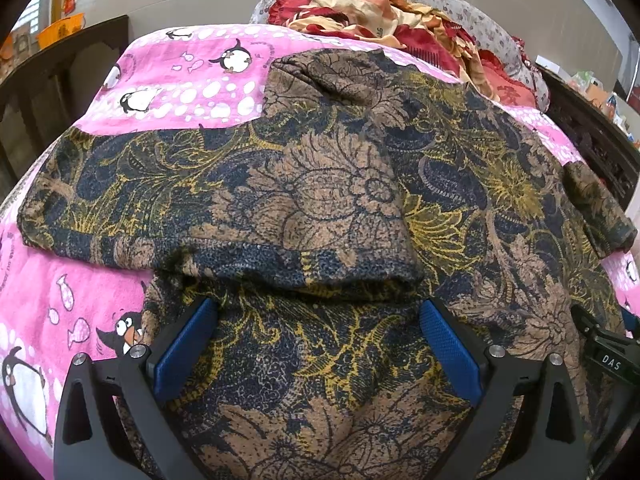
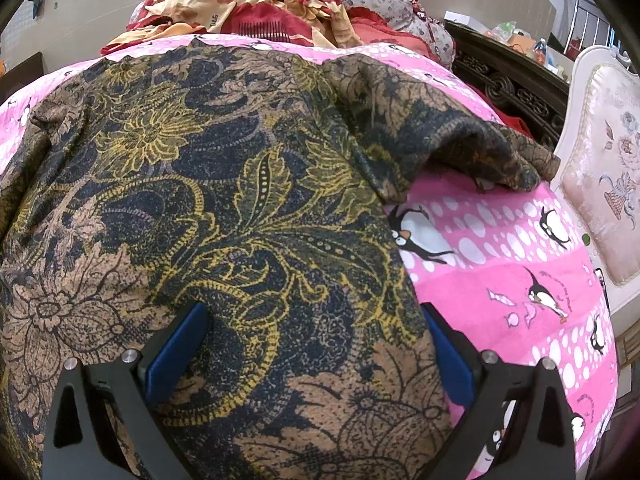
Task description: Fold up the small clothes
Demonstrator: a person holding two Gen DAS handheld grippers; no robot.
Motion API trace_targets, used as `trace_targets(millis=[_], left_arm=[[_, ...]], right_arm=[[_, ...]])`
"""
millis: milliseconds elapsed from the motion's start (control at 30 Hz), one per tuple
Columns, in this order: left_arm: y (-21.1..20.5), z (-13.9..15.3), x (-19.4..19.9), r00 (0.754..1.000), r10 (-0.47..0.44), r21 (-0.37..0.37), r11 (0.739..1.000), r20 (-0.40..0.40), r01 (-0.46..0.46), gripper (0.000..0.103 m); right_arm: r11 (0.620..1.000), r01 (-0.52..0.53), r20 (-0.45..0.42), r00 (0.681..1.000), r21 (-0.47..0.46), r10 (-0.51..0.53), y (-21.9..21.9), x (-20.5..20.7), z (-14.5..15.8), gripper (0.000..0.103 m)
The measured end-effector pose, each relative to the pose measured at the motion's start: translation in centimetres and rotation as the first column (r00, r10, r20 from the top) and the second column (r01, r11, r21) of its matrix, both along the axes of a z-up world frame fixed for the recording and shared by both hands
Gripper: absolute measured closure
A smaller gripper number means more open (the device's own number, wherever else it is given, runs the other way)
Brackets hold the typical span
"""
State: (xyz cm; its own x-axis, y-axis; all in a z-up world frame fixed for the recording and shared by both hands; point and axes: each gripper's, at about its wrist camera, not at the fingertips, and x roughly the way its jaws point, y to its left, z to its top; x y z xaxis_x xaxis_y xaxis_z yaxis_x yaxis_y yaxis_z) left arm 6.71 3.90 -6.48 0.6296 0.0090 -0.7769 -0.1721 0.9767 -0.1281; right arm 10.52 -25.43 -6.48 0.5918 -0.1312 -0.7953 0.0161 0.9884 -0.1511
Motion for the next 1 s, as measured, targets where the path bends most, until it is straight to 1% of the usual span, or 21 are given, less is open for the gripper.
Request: trace_targets(millis=[100, 200, 367, 433, 467, 533, 600, 633, 800, 900, 1000], left_arm=[[-0.7, -0.1, 0.5, 1.000, 0.000, 0.051, 0.999, -0.028, 0.002, 0.016], [-1.0, -0.2, 0.6, 0.999, 0.004, 0.076, 0.997, -0.040, -0.001, 0.015], [-0.8, -0.2, 0.6, 0.999, 0.006, 0.062, 0.998, -0.039, -0.003, 0.015], [-0.8, -0.2, 0.6, 0.999, 0.005, 0.063, 0.998, -0.038, -0.003, 0.015], [-0.7, -0.2, 0.6, 0.999, 0.005, 0.066, 0.998, -0.040, -0.003, 0.015], [-0.7, -0.2, 0.6, 0.999, 0.006, 0.067, 0.998, -0.041, -0.003, 0.015], [-0.7, -0.1, 0.6, 0.999, 0.006, 0.075, 0.997, -0.042, -0.003, 0.015], [-0.8, -0.1, 0.7, 0.999, 0.007, 0.086, 0.996, -0.046, -0.003, 0.014], [-1.1, -0.2, 0.7, 0.999, 0.007, 0.086, 0.996, -0.045, -0.004, 0.014], [-1.2, -0.2, 0.7, 0.999, 0.007, 0.085, 0.996, -0.044, -0.004, 0.014], [-1.2, -0.2, 0.6, 0.999, 0.008, 0.075, 0.997, -0.038, -0.005, 0.015]], right_arm=[[1.000, 0.010, 0.005, 1.000, -0.018, -0.010, 0.4, 0.0, 0.0, 0.000], [1.000, 0.010, 0.001, 1.000, 0.005, -0.010, 0.1, 0.1, 0.1, 0.000], [1.000, 0.009, -0.023, 1.000, -0.018, -0.010, 0.4, 0.4, 0.2, 0.000], [1.000, 0.015, -0.034, 0.999, -0.002, -0.015, 0.3, 0.5, 0.2, 0.000], [1.000, 0.013, -0.025, 1.000, 0.016, -0.013, 0.0, 0.5, 0.3, 0.000], [1.000, -0.016, -0.036, 0.999, 0.021, 0.016, -0.2, 0.5, 0.3, 0.000], [0.997, -0.022, -0.040, 0.999, 0.068, 0.025, -0.9, 0.6, 0.3, 0.000], [0.997, -0.023, -0.036, 0.999, 0.071, 0.026, -1.0, 0.6, 0.3, 0.000], [1.000, -0.027, -0.018, 0.999, -0.007, 0.027, 0.3, 0.3, -0.1, 0.000], [0.999, -0.029, -0.016, 0.999, -0.017, 0.028, 0.5, 0.3, -0.2, 0.000], [1.000, -0.028, -0.015, 0.999, 0.000, 0.028, 0.3, 0.2, -0.2, 0.000]])
